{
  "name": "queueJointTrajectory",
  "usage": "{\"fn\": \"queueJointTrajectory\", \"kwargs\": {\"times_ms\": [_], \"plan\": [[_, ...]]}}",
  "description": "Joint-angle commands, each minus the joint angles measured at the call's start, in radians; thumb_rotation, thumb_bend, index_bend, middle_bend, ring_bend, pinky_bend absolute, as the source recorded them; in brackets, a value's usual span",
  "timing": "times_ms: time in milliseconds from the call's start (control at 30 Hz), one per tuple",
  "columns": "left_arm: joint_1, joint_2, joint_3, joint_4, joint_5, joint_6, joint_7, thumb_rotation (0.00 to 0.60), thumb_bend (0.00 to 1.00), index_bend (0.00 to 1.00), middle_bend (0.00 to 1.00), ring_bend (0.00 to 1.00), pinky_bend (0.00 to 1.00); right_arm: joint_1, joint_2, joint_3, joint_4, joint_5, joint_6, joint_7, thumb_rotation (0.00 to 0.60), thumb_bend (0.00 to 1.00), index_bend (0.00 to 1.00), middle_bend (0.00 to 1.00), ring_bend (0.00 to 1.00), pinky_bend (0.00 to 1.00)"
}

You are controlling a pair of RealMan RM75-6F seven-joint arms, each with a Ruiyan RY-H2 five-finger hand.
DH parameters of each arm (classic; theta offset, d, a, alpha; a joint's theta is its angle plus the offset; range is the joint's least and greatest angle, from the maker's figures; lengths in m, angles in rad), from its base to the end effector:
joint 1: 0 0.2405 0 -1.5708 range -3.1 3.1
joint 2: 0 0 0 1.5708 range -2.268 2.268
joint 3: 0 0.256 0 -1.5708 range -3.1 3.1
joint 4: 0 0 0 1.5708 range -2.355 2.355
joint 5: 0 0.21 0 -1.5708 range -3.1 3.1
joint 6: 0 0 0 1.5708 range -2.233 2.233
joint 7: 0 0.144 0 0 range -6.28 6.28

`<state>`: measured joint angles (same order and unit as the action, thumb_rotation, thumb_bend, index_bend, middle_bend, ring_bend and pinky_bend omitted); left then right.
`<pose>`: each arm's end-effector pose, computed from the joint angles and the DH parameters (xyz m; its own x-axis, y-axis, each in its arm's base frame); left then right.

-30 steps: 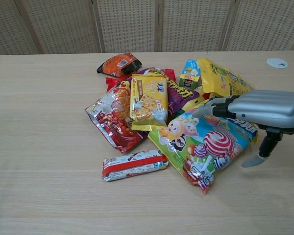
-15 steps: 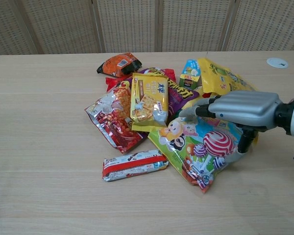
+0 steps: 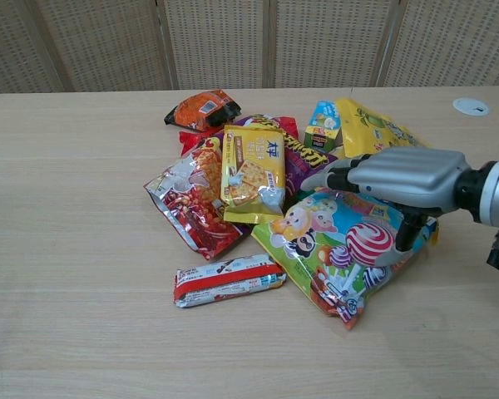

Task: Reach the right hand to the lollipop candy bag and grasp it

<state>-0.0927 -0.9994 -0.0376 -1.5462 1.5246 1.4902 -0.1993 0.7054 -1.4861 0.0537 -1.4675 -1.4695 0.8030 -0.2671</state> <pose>-0.3267 0.1826 0.2039 0.3842 -0.0028 0.9233 0.9228 -0.0309 -0.3841 -0.1683 -0.3002 -0.0345 0.6722 -0.2894 0.6814 -0.6595 -0.6524 0.3735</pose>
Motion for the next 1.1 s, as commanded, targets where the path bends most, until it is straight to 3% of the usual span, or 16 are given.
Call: {"fn": "queueJointTrajectory", "kwargs": {"times_ms": [33, 500, 567, 633, 700, 767, 933, 1033, 1100], "plan": [[0.000, 0.001, 0.000, 0.000, -0.001, 0.000, -0.001, 0.600, 0.00, 0.02, 0.00, 0.00, 0.00, 0.007, -0.027, -0.005, 0.027, 0.010, -0.007, 0.001, 0.600, 0.00, 0.00, 0.00, 0.00, 0.00], [0.001, 0.006, -0.001, 0.000, -0.004, -0.001, -0.012, 0.600, 0.00, 0.02, 0.00, 0.00, 0.00, -0.012, -0.115, -0.054, 0.174, -0.105, 0.118, 0.181, 0.600, 0.00, 0.01, 0.00, 0.00, 0.00], [0.001, 0.005, 0.000, -0.001, -0.002, 0.000, -0.010, 0.600, 0.00, 0.02, 0.00, 0.00, 0.00, -0.015, -0.123, -0.063, 0.190, -0.113, 0.126, 0.203, 0.600, 0.00, 0.07, 0.02, 0.00, 0.00], [0.002, 0.006, 0.001, -0.003, 0.000, 0.002, -0.010, 0.600, 0.00, 0.02, 0.00, 0.00, 0.00, -0.020, -0.133, -0.072, 0.213, -0.123, 0.138, 0.232, 0.600, 0.00, 0.19, 0.13, 0.01, 0.02], [0.003, 0.006, 0.000, -0.003, -0.001, 0.003, -0.011, 0.600, 0.00, 0.02, 0.00, 0.00, 0.00, -0.025, -0.145, -0.083, 0.241, -0.138, 0.153, 0.263, 0.600, 0.00, 0.30, 0.28, 0.09, 0.08], [0.003, 0.006, 0.000, -0.003, -0.002, 0.003, -0.011, 0.600, 0.00, 0.02, 0.00, 0.00, 0.00, -0.030, -0.158, -0.093, 0.269, -0.152, 0.169, 0.291, 0.600, 0.00, 0.40, 0.43, 0.25, 0.15], [0.003, 0.005, 0.001, -0.004, 0.000, 0.001, -0.007, 0.600, 0.00, 0.02, 0.00, 0.00, 0.00, -0.040, -0.183, -0.119, 0.330, -0.178, 0.190, 0.324, 0.600, 0.00, 0.52, 0.67, 0.54, 0.31], [0.003, 0.005, 0.002, -0.005, 0.000, 0.002, -0.007, 0.600, 0.00, 0.02, 0.00, 0.00, 0.00, -0.055, -0.194, -0.129, 0.353, -0.207, 0.245, 0.333, 0.600, 0.03, 0.55, 0.77, 0.81, 0.52], [0.004, 0.005, 0.001, -0.005, -0.001, 0.003, -0.008, 0.600, 0.00, 0.02, 0.00, 0.00, 0.00, -0.064, -0.187, -0.135, 0.350, -0.221, 0.274, 0.340, 0.600, 0.08, 0.56, 0.82, 0.93, 0.65]]}}
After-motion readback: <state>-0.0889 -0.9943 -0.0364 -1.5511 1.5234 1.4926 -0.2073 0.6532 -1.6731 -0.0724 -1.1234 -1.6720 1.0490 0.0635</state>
